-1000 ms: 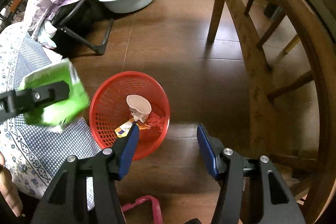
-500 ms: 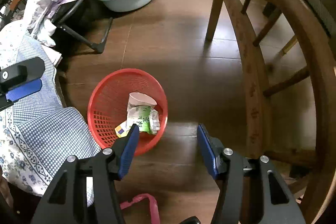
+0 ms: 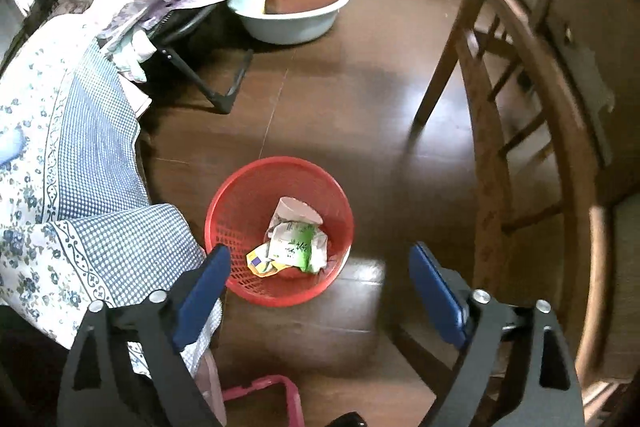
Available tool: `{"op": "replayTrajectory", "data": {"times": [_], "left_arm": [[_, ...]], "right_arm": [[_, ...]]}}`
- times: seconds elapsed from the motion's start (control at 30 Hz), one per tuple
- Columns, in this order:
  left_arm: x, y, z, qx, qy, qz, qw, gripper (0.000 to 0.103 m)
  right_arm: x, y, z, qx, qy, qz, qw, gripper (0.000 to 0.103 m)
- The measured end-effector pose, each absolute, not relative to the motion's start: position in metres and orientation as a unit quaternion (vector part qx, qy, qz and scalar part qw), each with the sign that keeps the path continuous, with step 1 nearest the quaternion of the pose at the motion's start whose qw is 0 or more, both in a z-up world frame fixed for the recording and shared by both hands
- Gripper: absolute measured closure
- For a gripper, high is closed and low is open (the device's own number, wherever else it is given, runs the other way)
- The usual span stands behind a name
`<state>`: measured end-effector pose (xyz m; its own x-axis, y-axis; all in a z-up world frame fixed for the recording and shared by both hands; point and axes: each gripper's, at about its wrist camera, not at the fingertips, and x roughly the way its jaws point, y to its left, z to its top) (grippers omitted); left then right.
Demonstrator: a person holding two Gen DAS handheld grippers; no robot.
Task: Collect trash
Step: 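Swing both tools back toward the bed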
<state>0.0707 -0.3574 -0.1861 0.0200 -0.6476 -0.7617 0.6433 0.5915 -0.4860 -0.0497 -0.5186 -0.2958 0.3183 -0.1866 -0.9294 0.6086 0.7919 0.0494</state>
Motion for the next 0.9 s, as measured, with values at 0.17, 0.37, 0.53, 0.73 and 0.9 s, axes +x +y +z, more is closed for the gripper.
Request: {"op": "replayTrajectory", "data": {"times": [0.17, 0.37, 0.53, 0.73, 0.9], "left_arm": [[0.079, -0.318, -0.143, -0.009, 0.488, -0.430, 0.759, 0.009], [0.097, -0.241, -0.111, -0.046, 0.469, -0.373, 0.799, 0.008], [0.124, -0.160, -0.096, -0.054, 0.452, -0.280, 0.845, 0.008], [0.145, -0.046, -0.084, -0.048, 0.419, -0.141, 0.896, 0.008], [0.162, 0.031, -0.076, -0.059, 0.402, -0.048, 0.913, 0.008]], "right_arm": [[-0.042, -0.505, -0.273, 0.182, 0.518, -0.244, 0.799, 0.013], [-0.030, -0.476, -0.236, 0.154, 0.500, -0.223, 0.822, 0.011], [-0.008, -0.433, -0.205, 0.131, 0.487, -0.183, 0.844, 0.011], [0.031, -0.350, -0.160, 0.105, 0.458, -0.088, 0.878, 0.011], [0.065, -0.262, -0.130, 0.062, 0.425, -0.004, 0.903, 0.006]]}}
